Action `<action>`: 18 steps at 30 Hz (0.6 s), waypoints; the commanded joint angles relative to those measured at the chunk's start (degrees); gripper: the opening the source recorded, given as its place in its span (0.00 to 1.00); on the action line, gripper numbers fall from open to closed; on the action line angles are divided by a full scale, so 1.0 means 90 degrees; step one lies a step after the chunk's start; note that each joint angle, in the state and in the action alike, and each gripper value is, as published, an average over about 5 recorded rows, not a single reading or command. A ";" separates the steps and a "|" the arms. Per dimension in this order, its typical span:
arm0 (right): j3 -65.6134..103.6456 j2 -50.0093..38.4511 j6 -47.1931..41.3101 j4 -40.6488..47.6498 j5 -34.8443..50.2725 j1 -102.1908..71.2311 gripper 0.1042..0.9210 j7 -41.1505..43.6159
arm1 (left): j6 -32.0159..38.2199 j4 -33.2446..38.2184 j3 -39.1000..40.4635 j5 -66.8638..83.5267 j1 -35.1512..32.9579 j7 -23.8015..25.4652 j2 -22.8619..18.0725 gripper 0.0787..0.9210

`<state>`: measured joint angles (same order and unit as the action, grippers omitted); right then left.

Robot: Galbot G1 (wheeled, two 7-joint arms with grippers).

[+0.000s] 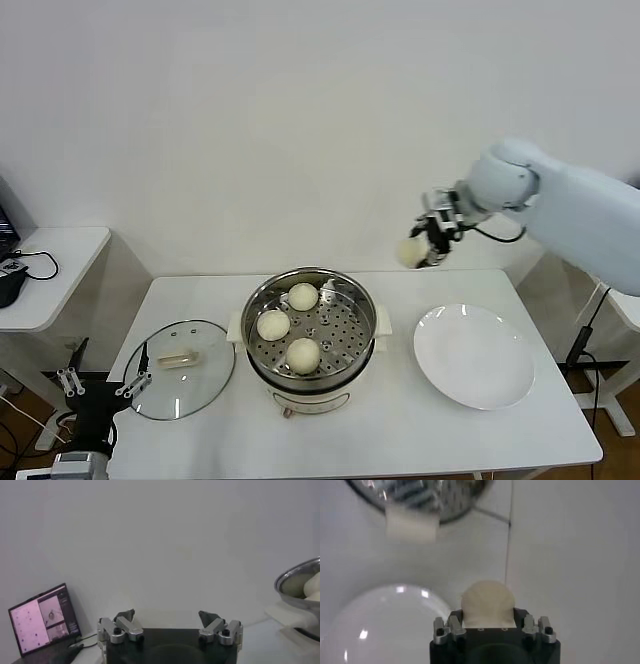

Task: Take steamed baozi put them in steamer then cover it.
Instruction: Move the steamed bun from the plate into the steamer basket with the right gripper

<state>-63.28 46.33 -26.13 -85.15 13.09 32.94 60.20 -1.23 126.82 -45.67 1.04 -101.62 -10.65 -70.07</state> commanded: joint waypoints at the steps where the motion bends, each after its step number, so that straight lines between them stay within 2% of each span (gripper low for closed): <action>1: -0.0806 0.1208 -0.1214 -0.0593 0.1692 0.0237 0.64 -0.0905 | -0.0008 0.0010 -0.0017 0.0002 0.0023 -0.0001 -0.0003 0.88; 7: -0.0828 0.1553 -0.1588 -0.0364 0.1822 -0.0280 0.64 -0.1258 | -0.0008 0.0008 -0.0054 0.0000 0.0035 -0.0003 -0.0047 0.88; 18: -0.0920 0.1673 -0.1646 0.0133 0.1204 -0.1001 0.64 -0.1262 | 0.0022 -0.0043 -0.0104 -0.0012 0.0062 -0.0016 -0.0092 0.88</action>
<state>-70.07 58.41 -37.97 -85.76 24.35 28.18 51.08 -1.09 126.49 -46.60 0.93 -101.11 -10.81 -70.95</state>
